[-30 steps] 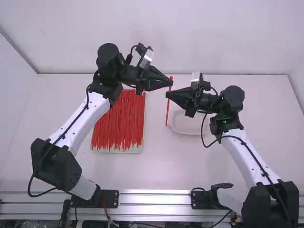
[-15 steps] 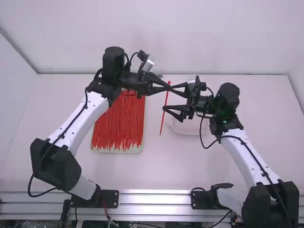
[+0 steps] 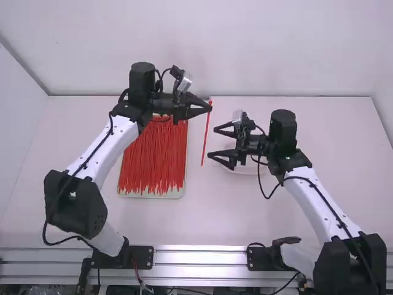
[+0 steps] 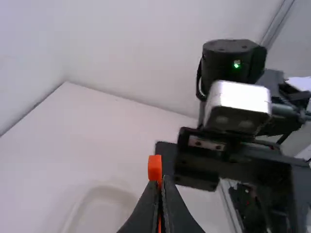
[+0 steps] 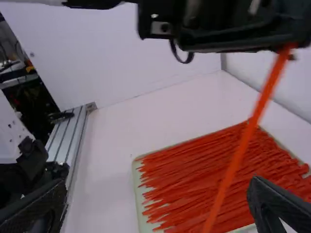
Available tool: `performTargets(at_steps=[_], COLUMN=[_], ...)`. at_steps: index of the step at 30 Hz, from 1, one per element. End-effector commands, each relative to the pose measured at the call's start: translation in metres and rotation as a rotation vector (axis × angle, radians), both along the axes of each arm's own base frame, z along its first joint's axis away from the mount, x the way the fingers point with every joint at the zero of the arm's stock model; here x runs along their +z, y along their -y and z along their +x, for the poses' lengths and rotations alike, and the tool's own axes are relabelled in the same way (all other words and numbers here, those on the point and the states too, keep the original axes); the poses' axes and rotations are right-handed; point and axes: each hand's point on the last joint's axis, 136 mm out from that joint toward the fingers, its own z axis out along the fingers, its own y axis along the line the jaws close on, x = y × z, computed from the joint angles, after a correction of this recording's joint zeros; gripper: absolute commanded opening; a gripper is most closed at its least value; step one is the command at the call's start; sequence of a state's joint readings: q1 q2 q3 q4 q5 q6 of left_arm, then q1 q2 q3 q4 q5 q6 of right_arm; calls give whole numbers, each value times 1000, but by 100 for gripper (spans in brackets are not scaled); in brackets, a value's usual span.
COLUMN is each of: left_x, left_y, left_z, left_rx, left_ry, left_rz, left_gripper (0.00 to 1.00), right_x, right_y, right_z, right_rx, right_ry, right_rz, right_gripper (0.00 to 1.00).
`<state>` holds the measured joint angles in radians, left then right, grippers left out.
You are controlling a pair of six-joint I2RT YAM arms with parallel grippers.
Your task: Fasten the cable tie
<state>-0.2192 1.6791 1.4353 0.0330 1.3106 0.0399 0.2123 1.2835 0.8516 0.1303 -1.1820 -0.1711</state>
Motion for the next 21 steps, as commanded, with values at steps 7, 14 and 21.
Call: performTargets(at_steps=[7,14,21], left_x=[-18,-7,-9], left_y=[-17,-15,-19], left_z=[8,0,9], left_rx=[3,-52,5], left_ry=[-149,-167,-261], left_rz=[-29,-56,-54], left_gripper=[2,2,2], right_x=[-23,-42,-53], right_y=[-3,-1,0], right_z=[12,17,14], right_rx=[-82,-140,-138], right_ry=[75,87,100], right_rz=[-81,-101,-112], right_gripper=[99,99,99])
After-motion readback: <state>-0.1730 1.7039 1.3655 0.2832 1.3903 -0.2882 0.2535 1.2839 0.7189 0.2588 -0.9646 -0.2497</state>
